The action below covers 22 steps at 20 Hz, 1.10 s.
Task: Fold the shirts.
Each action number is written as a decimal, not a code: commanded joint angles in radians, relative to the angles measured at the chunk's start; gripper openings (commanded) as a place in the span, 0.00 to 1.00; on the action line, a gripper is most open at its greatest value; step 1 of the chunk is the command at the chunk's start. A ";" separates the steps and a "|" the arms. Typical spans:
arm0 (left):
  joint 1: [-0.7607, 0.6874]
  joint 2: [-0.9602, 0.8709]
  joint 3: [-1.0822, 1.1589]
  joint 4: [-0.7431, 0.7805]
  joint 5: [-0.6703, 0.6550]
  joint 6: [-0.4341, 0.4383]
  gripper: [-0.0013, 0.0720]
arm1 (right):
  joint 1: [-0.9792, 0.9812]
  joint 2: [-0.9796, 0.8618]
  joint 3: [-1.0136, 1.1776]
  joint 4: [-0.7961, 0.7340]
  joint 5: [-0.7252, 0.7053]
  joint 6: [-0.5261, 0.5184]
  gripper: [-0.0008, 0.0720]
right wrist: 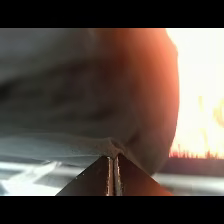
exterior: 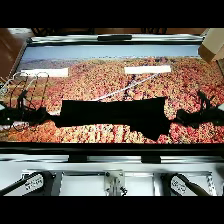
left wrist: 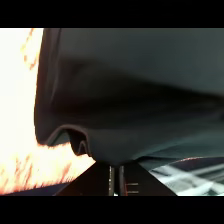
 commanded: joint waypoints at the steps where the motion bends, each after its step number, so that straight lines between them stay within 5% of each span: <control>1: -0.034 -0.143 0.158 -0.045 0.023 -0.009 0.06 | 0.103 -0.149 0.177 0.002 -0.116 0.034 0.11; 8: -0.110 -0.449 0.403 -0.045 0.021 -0.139 0.07 | 0.185 -0.368 0.304 -0.124 -0.202 0.122 0.11; 9: -0.119 -0.472 0.407 -0.045 0.020 -0.148 0.15 | 0.185 -0.377 0.304 -0.121 -0.220 0.121 0.17; 11: -0.132 -0.487 0.407 -0.045 0.013 -0.155 0.83 | 0.184 -0.377 0.307 -0.091 -0.235 0.079 0.77; 12: -0.128 -0.483 0.413 -0.045 -0.006 -0.154 0.95 | 0.181 -0.375 0.319 -0.094 -0.200 0.027 0.80; 13: -0.121 -0.483 0.427 -0.045 -0.040 -0.151 0.95 | 0.176 -0.375 0.334 -0.111 -0.148 -0.014 0.80; 14: -0.113 -0.483 0.448 -0.045 -0.080 -0.151 0.95 | 0.169 -0.375 0.338 -0.121 -0.109 -0.031 0.91; 22: -0.124 -0.349 0.485 -0.045 -0.156 -0.155 0.93 | 0.177 -0.486 0.338 -0.022 -0.035 -0.108 0.91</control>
